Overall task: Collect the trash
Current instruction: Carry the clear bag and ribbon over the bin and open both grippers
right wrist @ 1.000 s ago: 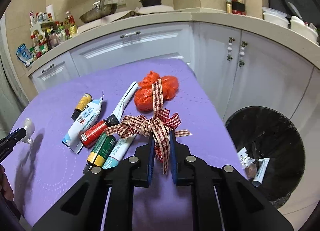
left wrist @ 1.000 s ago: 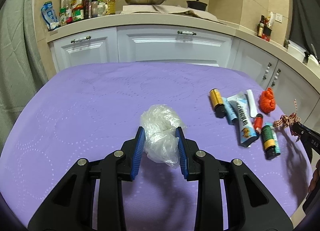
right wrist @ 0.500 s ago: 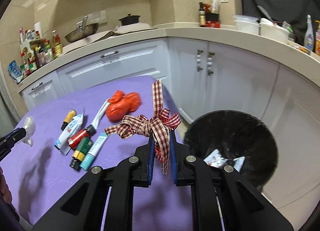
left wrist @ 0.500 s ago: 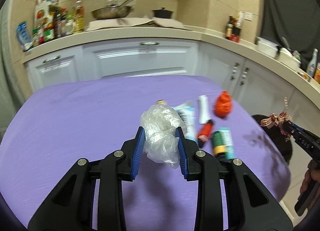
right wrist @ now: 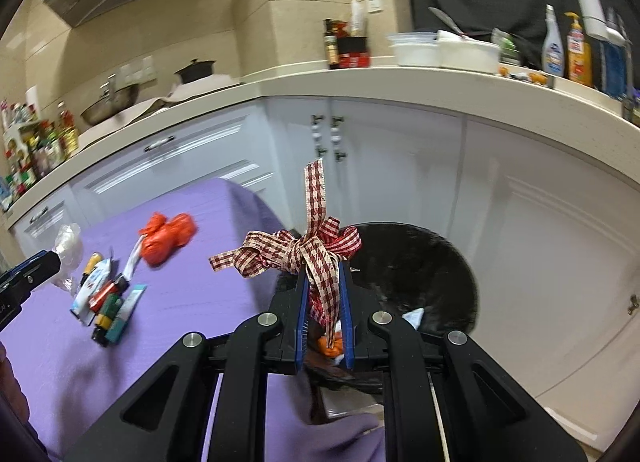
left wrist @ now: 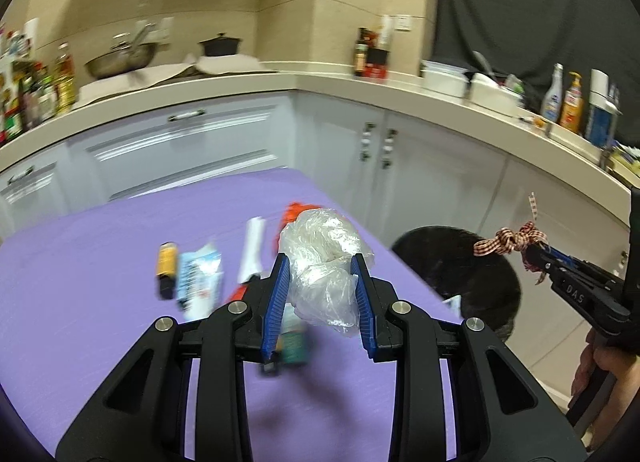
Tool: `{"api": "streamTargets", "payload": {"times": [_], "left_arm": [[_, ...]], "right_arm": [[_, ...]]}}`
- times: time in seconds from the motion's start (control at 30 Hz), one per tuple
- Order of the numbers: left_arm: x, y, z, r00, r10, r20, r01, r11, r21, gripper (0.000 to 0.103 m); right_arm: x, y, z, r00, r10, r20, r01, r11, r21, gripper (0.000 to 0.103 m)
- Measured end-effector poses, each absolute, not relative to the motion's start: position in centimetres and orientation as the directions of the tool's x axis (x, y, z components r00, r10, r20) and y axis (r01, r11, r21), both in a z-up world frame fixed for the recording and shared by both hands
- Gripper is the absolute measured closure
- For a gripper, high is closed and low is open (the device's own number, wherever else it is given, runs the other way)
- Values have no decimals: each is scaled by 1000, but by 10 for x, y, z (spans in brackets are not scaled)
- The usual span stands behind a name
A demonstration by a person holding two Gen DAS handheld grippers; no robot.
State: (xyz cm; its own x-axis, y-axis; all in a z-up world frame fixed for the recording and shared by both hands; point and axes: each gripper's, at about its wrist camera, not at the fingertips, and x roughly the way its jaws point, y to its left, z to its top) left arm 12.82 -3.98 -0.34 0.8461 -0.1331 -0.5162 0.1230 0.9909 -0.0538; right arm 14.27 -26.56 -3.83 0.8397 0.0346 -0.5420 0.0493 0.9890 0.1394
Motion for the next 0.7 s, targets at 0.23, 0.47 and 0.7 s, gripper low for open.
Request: {"api": "streamTargets", "payload": {"times": [0.23,0.47,0.7], "left_arm": [[146,-92,-2,837,-203,-509,214,976,-37,73],[168,-139,-9,818,-250,-518,289,957,-4,73],[197,-173,-24,800,-252,-544,314,949,22,73]], "right_arm": [[142,-300,-42,845,-13,-535,110,983,150,89],[154,-325,-54,838,-30,-544,142,976,165,89],[171,-341,-67,828,-35,-560,162,970,180,89]]}}
